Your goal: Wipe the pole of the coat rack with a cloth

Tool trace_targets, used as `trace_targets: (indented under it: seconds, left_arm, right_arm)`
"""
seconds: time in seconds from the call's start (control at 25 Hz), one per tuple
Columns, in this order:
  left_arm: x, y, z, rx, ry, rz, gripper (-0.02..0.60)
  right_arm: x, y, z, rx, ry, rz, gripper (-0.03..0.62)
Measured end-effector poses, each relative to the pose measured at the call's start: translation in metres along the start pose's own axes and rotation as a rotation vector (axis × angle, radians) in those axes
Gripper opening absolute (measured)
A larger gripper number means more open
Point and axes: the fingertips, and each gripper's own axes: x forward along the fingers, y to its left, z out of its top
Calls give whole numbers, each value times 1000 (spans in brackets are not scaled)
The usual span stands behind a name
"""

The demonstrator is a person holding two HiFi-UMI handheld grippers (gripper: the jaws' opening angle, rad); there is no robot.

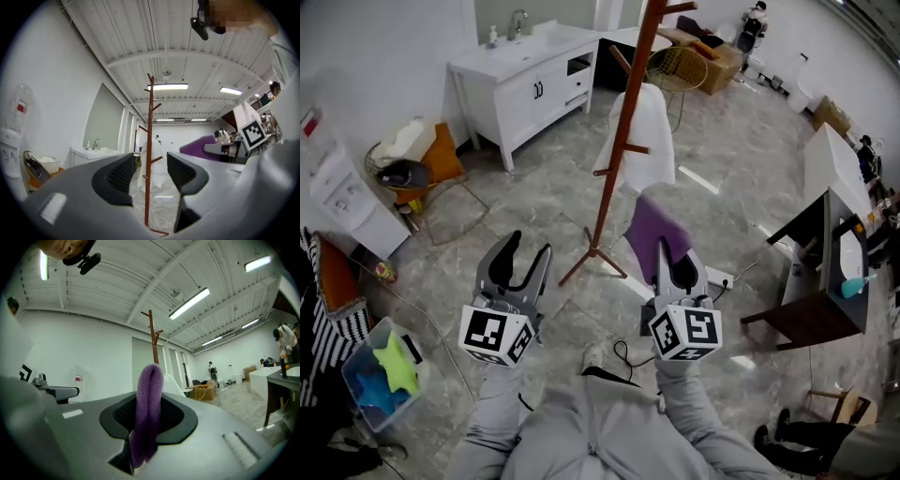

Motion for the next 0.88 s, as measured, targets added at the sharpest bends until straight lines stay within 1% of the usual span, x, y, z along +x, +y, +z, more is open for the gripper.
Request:
trace_targets:
  seconds: [0.16,0.32,0.4,0.48,0.6,0.76,0.88]
  left_arm:
    - [45,5,1,15,7,-1,236]
    - [79,8,4,32,10,-7,238]
    - [91,13,-1,31,22,-10,238]
    - [103,18,-4,30,29,-18,238]
    - [122,32,-8,27,33,-36,238]
    - [150,53,-9,24,22,-81,238]
    - [175,65,-2,30,5,-131,238]
  right_arm:
    - [38,-17,2,-9,0,22,81]
    - [69,-33,7,-18,-14,26,81]
    - [82,-38,11,-36,-26,21,81]
    - [95,-41,20,-76,-52,10,81]
    - [118,-38,41,-177,-109,-9,81]
    - [148,-20,77,-384,-200,-41,81]
    - [173,-6,100,-519,-259,-73,81]
